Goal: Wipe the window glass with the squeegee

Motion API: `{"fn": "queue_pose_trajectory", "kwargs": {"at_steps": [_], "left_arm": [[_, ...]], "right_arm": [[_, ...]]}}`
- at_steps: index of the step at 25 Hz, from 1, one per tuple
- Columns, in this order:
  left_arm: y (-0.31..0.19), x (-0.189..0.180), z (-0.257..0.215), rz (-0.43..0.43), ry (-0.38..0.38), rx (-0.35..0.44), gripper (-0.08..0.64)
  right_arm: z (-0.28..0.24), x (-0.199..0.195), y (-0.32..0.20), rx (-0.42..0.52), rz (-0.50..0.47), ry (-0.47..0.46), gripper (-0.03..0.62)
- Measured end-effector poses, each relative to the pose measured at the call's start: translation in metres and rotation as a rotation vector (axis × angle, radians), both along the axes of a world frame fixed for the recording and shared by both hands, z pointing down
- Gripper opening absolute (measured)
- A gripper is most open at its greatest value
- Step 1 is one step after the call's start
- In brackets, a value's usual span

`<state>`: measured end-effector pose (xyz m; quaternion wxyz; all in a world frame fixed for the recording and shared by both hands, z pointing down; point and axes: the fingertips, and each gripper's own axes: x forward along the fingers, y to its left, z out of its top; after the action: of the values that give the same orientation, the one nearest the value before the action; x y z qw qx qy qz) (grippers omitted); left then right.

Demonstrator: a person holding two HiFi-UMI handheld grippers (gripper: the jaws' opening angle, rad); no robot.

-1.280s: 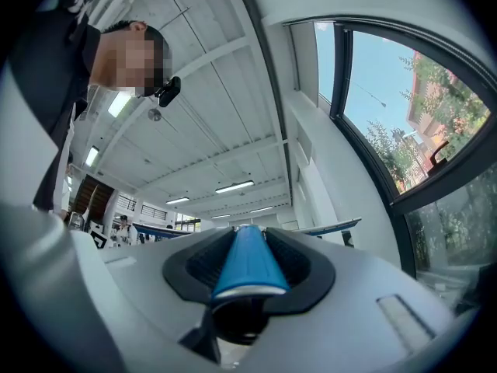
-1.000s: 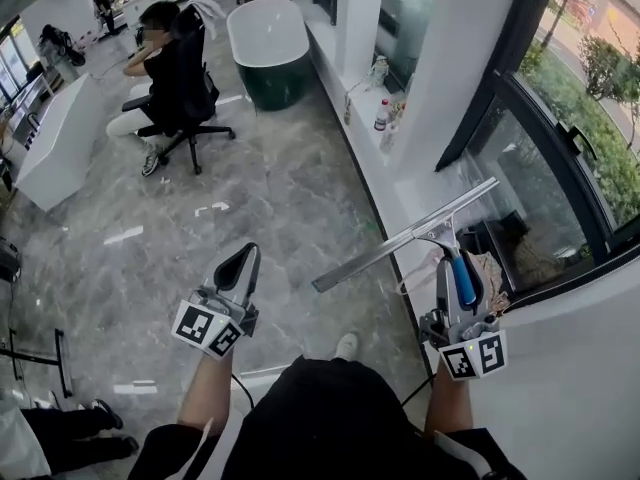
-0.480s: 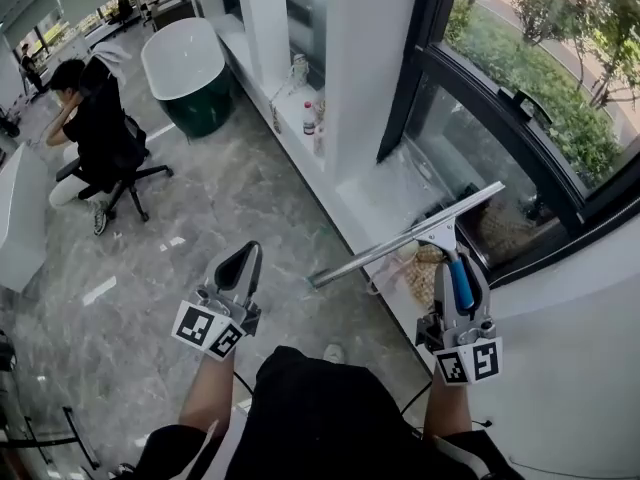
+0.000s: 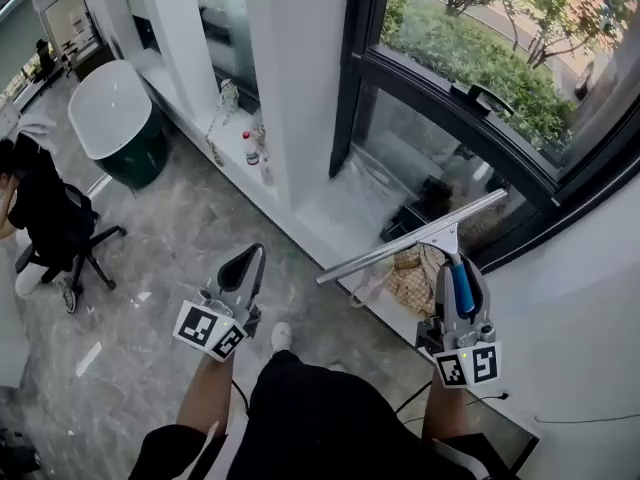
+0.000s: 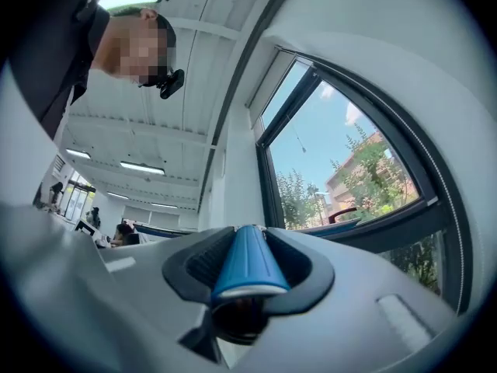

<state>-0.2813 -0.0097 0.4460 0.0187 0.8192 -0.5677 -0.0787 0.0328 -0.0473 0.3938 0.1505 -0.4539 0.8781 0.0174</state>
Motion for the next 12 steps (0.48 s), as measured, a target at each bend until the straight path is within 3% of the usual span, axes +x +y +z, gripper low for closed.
{"fn": "queue_pose_trajectory", "kwargs": {"at_steps": [12], "left_arm": [[-0.119,-0.026,-0.006,0.272,-0.003,0.026,0.0]], "right_arm": [[-0.012,-0.012,-0.038,0.033,0.317,-0.001,0.132]]}}
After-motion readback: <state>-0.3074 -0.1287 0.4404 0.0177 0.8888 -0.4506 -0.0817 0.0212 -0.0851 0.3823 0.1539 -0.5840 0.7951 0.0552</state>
